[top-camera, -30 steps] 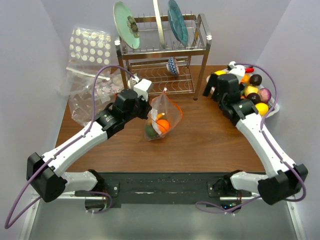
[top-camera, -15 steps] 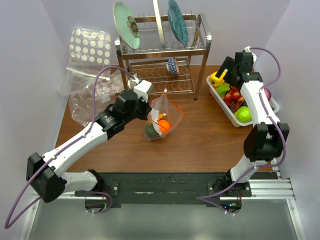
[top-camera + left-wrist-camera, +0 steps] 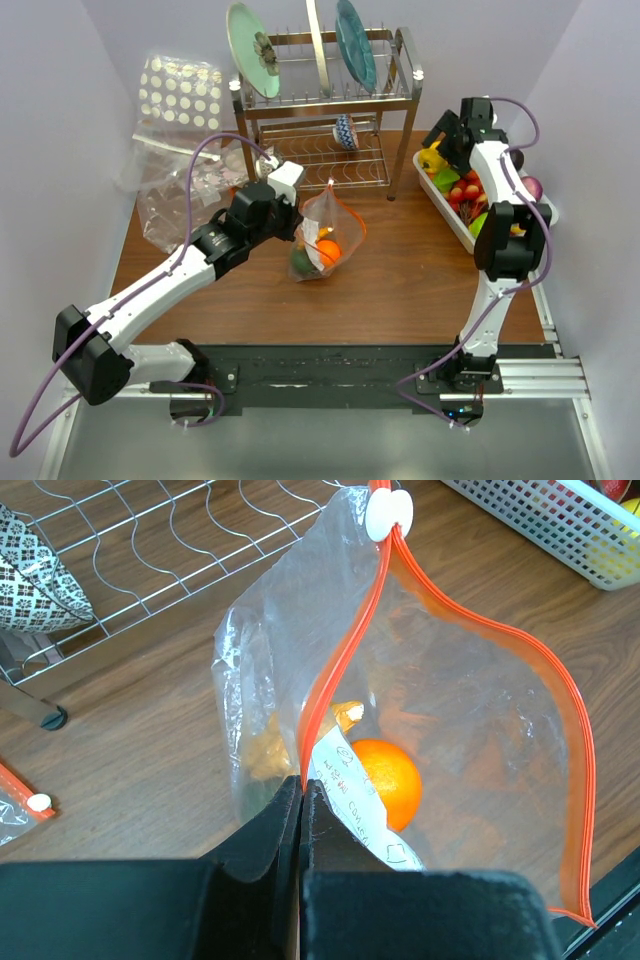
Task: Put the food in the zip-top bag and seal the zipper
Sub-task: Pick up the fake vegetable from the bin, then place the fake vegetable in the zipper food storage bag.
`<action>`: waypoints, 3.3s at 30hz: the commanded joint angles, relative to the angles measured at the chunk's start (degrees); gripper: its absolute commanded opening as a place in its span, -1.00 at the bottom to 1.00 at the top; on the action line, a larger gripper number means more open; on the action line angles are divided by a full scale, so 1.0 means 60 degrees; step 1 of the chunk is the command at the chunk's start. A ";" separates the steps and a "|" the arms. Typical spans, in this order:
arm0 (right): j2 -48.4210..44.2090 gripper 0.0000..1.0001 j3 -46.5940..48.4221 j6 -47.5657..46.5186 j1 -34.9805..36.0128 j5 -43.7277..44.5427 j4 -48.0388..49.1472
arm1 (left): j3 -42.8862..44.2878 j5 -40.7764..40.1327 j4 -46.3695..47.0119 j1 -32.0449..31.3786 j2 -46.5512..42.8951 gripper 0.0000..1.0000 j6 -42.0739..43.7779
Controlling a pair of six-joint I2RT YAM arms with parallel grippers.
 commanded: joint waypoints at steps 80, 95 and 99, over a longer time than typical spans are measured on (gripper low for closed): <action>-0.9391 0.29 -0.7492 0.0568 0.3711 -0.4950 0.2466 | 0.0425 0.0580 0.0347 0.0121 0.0291 -1.00 0.0067; -0.7545 0.29 -0.7095 -0.0282 0.6159 -0.4161 0.2466 | 0.0659 0.1721 0.0552 0.0106 -0.0133 -1.00 -0.0021; -0.7091 0.31 -0.6950 -0.0399 0.6174 -0.3517 0.2510 | 0.0513 0.2059 0.0843 0.0091 -0.0484 -1.00 -0.0007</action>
